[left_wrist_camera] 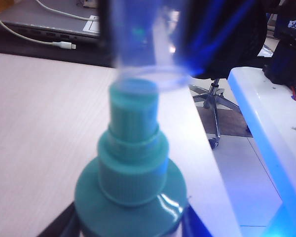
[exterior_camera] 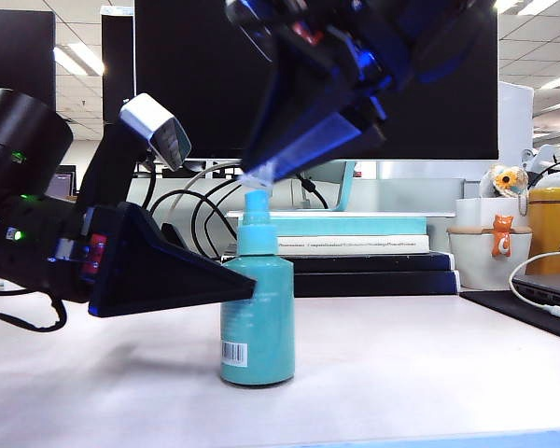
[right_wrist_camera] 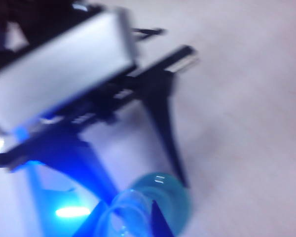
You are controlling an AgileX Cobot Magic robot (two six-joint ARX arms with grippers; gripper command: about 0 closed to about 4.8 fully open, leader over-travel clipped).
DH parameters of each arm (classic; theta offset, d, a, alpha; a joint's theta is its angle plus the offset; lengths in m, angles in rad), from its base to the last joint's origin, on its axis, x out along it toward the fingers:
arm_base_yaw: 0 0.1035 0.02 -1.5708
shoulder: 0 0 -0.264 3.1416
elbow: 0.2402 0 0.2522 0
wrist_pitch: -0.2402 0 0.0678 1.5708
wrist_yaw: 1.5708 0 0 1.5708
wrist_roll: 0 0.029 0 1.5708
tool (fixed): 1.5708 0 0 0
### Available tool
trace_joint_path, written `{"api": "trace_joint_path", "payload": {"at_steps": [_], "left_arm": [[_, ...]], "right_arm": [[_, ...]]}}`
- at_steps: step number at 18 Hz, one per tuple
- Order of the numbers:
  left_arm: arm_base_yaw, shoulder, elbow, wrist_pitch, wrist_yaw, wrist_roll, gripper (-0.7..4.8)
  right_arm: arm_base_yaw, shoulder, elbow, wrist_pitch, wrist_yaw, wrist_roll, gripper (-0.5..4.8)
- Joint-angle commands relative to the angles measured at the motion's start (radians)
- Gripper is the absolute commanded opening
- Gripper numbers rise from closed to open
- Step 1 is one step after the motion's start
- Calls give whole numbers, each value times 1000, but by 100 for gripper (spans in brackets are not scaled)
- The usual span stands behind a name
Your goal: Pick up the sprayer with the left hand, pick up its lid with the right hand then put the lid on the sprayer.
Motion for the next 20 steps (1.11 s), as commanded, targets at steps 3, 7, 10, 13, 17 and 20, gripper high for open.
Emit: {"api": "trace_joint_path", "payload": {"at_steps": [3, 7, 10, 13, 17, 20], "left_arm": [[-1, 4, -2, -50, -18, 2, 233], [-3, 4, -2, -50, -18, 2, 232], [-3, 4, -2, -50, -18, 10, 233], [-3, 4, -2, -50, -18, 16, 233], [-3, 4, -2, -56, -19, 16, 232], [-3, 4, -2, -62, -19, 17, 232]], "right_arm": [[0, -4, 6, 8, 20, -11, 84], [0, 7, 5, 9, 20, -11, 84], [1, 7, 5, 18, 20, -11, 84], [1, 14, 5, 18, 19, -11, 84], [3, 53, 5, 18, 19, -11, 84], [4, 56, 5, 18, 20, -35, 118]]}}
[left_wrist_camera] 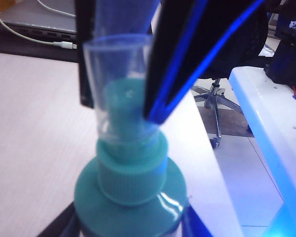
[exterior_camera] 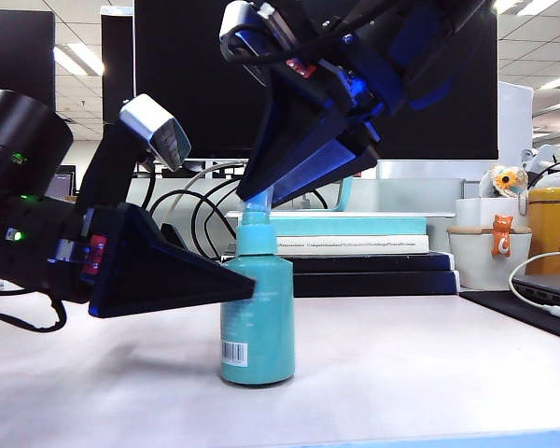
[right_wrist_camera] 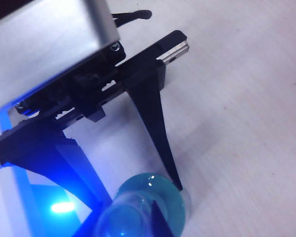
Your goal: Pick up the sprayer with the left hand, pick up its lid with the right hand then put the lid on the sprayer.
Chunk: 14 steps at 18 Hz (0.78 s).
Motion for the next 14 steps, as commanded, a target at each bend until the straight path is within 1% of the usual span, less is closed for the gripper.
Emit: {"api": "trace_joint_path", "payload": {"at_steps": [1, 2, 3, 4, 5, 7, 8, 10, 11, 12, 14], "left_arm": [[-3, 5, -3, -49, -19, 1, 233], [-3, 5, -3, -49, -19, 1, 232], [-3, 5, -3, -49, -19, 1, 233], [-3, 5, -3, -49, -19, 1, 232], [-3, 5, -3, -51, -19, 1, 232], [-3, 5, -4, -61, -33, 1, 232], [-3, 5, -4, -68, -39, 1, 233], [-3, 5, -3, -68, -46, 1, 233], [-3, 5, -3, -68, -57, 1, 241], [-3, 4, -3, -68, -60, 0, 264], [-3, 4, -3, -65, -60, 0, 373]], "right_arm": [[1, 2, 2, 6, 7, -25, 196], [1, 2, 2, 11, 7, -25, 295], [1, 2, 2, 27, 7, -25, 410], [1, 2, 3, 43, 7, -24, 473], [0, 1, 3, 66, 7, -21, 479], [-3, 1, 21, 59, 29, -22, 479], [-5, -8, 31, 47, 79, -29, 479], [-20, -45, 32, 18, 97, -48, 479], [-23, -64, 32, -6, 134, -52, 479], [-42, -89, 32, -30, 163, -58, 479], [-57, -139, 32, -38, 166, -58, 479]]}}
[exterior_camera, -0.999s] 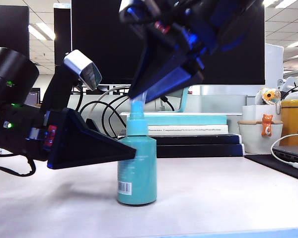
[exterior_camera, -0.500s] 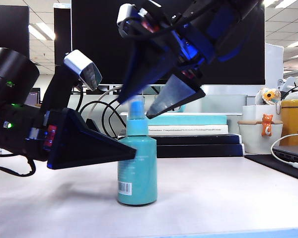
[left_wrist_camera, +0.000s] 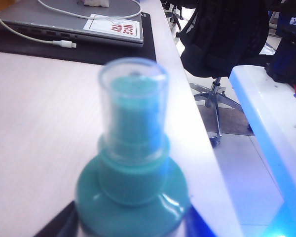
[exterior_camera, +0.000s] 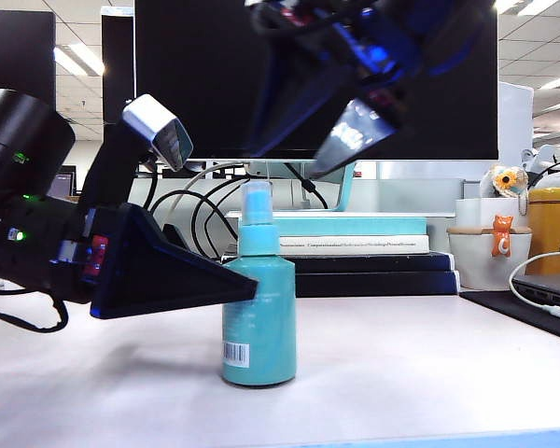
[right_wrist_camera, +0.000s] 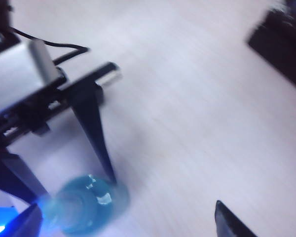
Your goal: Pick up the sprayer with the left hand, pick up its lid with the right hand then put the lid on the sprayer.
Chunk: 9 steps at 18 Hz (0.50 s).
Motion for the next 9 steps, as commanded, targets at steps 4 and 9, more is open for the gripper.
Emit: {"api": "trace_joint_path", "payload": {"at_steps": [4, 9], "left_arm": [[-1, -1, -5, 95, -27, -119, 479], [29, -148, -6, -105, -147, -31, 479]], "right_arm": [[-65, -146, 4, -22, 57, -6, 479], [-183, -199, -16, -59, 92, -5, 479]]}}
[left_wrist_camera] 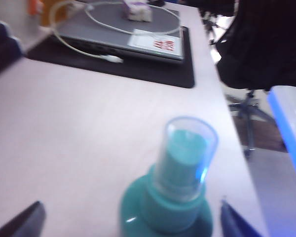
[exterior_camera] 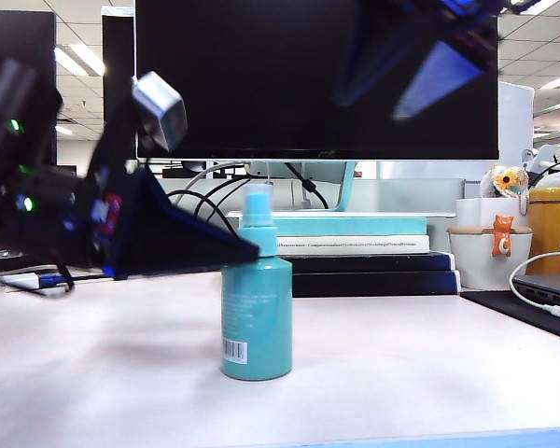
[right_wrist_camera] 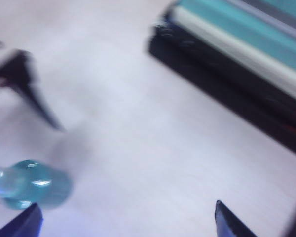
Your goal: Pick up the sprayer with the left hand, pick up its lid with the right hand then put the lid on the sprayer.
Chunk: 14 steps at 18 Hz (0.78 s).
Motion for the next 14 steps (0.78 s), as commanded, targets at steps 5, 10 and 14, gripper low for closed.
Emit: {"api": "trace_joint_path", "payload": {"at_steps": [5, 10, 14], "left_arm": [[41, -245, 0, -521, -243, 237, 479], [92, -582, 0, -733, -582, 236, 479], [192, -742, -8, -720, -651, 127, 479]], "right_arm": [[-92, -105, -94, 122, 19, 54, 479], [-92, -276, -325, 404, 185, 149, 479], [-92, -461, -480, 543, 295, 152, 479]]}}
